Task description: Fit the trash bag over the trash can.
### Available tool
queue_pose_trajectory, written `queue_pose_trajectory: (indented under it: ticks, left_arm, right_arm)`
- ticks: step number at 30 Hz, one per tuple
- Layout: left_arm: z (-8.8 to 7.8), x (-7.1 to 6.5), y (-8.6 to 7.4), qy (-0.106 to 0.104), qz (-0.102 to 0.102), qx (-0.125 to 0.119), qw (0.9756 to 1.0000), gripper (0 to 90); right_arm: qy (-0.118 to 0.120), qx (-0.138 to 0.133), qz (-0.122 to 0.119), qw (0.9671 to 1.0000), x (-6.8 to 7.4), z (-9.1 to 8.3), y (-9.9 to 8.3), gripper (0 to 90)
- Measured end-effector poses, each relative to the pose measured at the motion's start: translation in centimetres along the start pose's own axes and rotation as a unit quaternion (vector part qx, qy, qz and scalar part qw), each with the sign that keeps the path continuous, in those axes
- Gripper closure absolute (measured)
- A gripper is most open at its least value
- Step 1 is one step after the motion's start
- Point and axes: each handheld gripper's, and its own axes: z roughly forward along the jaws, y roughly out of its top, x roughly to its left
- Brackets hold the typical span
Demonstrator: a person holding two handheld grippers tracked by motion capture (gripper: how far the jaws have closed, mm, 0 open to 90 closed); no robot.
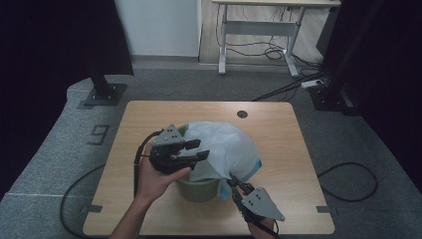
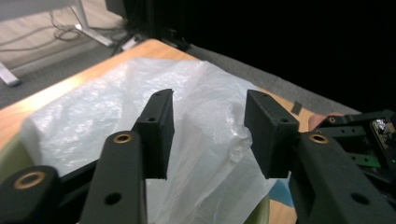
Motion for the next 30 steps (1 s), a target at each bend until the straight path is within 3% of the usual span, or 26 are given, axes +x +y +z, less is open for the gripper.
queue_pose_trajectory:
  ticks: [7,11,14,16,20,22,25,30]
  left_arm:
    - [0.8,0.2,-0.4,-0.028,0.005,0.012,0.9995,85.1]
    - [0.7,0.8,-1.1,-0.03,-0.004,0.002,0.9995,89.8]
    - [-0.1,1.4,-1.9,-0.007,-0.017,-0.017,0.9997,90.0]
    - [-0.9,1.9,-2.4,0.006,-0.026,-0.027,0.9993,90.0]
    - [-2.7,3.2,-3.7,0.025,-0.044,-0.038,0.998,90.0]
    - [-3.3,3.7,-4.2,0.032,-0.052,-0.042,0.9973,90.0]
    - [-4.2,4.4,-5.1,0.04,-0.063,-0.043,0.9963,90.0]
    - [-4.8,5.2,-6.2,0.044,-0.079,-0.045,0.9949,90.0]
  right_arm:
    - [0.004,0.003,-0.001,1.0,0.1,-0.1,-0.1,89.0]
    - [0.009,0.0,0.003,1.0,0.1,-0.4,-0.2,88.4]
    - [0.018,-0.011,0.023,0.9995,0.1,-1.0,-0.4,64.2]
    - [0.038,-0.026,0.043,0.998,0.1,-1.6,-0.7,53.5]
    - [0.063,-0.048,0.088,0.993,-0.5,-3.0,-1.4,44.5]
    - [0.056,-0.049,0.1,0.9922,-1.2,-3.6,-1.8,41.9]
    - [0.016,-0.04,0.116,0.9923,-2.6,-4.0,-2.2,37.6]
    - [-0.008,-0.028,0.157,0.9871,-4.4,-4.2,-2.3,37.1]
